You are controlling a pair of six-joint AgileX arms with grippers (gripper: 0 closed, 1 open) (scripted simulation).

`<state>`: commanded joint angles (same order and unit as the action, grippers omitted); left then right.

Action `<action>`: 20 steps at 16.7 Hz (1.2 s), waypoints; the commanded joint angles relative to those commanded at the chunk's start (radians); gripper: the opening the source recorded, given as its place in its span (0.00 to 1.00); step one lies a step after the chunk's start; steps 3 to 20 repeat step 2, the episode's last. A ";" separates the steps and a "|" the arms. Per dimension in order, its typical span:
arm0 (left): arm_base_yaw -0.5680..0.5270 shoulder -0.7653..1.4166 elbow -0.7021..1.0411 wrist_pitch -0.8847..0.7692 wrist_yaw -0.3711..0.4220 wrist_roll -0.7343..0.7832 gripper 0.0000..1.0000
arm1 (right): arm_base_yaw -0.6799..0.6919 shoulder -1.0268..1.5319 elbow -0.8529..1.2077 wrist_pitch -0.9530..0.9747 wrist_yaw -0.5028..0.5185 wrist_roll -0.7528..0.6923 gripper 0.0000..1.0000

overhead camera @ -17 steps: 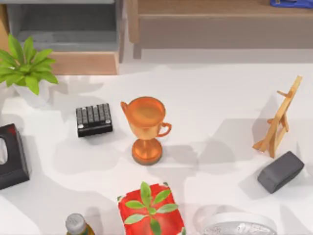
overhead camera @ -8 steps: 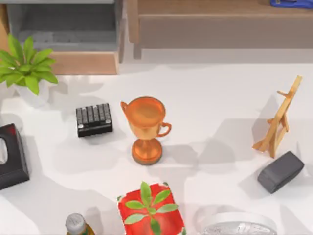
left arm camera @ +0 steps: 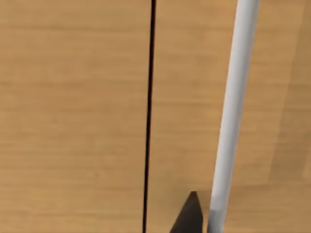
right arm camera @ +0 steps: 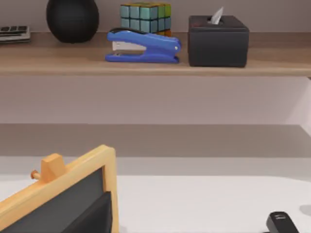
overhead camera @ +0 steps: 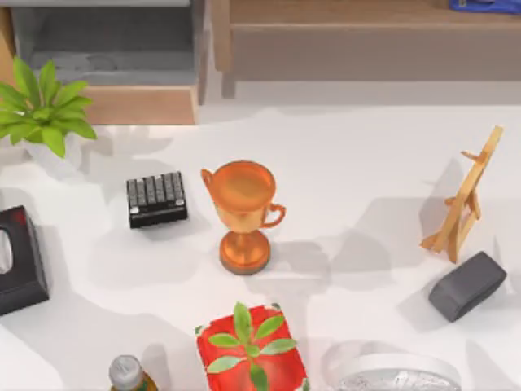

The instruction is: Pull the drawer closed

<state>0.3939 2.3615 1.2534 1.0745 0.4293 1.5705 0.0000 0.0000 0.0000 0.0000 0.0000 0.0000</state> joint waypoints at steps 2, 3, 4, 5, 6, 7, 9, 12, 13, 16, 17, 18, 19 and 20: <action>0.000 0.000 0.000 0.000 0.000 0.000 1.00 | 0.000 0.000 0.000 0.000 0.000 0.000 1.00; 0.000 0.000 0.000 0.000 0.000 0.000 1.00 | 0.000 0.000 0.000 0.000 0.000 0.000 1.00; 0.000 0.000 0.000 0.000 0.000 0.000 1.00 | 0.000 0.000 0.000 0.000 0.000 0.000 1.00; 0.000 0.000 0.000 0.000 0.000 0.000 1.00 | 0.000 0.000 0.000 0.000 0.000 0.000 1.00; 0.000 0.000 0.000 0.000 0.000 0.000 1.00 | 0.000 0.000 0.000 0.000 0.000 0.000 1.00; 0.000 0.000 0.000 0.000 0.000 0.000 1.00 | 0.000 0.000 0.000 0.000 0.000 0.000 1.00; 0.000 0.000 0.000 0.000 0.000 0.000 1.00 | 0.000 0.000 0.000 0.000 0.000 0.000 1.00; 0.000 0.000 0.000 0.000 0.000 0.000 1.00 | 0.000 0.000 0.000 0.000 0.000 0.000 1.00; 0.000 0.000 0.000 0.000 0.000 0.000 1.00 | 0.000 0.000 0.000 0.000 0.000 0.000 1.00; 0.000 0.000 0.000 0.000 0.000 0.000 1.00 | 0.000 0.000 0.000 0.000 0.000 0.000 1.00; 0.000 0.000 0.000 0.000 0.000 0.000 1.00 | 0.000 0.000 0.000 0.000 0.000 0.000 1.00; 0.000 0.000 0.000 0.000 0.000 0.000 1.00 | 0.000 0.000 0.000 0.000 0.000 0.000 1.00; 0.000 0.000 0.000 0.000 0.000 0.000 1.00 | 0.000 0.000 0.000 0.000 0.000 0.000 1.00; 0.000 0.000 0.000 0.000 0.000 0.000 1.00 | 0.000 0.000 0.000 0.000 0.000 0.000 1.00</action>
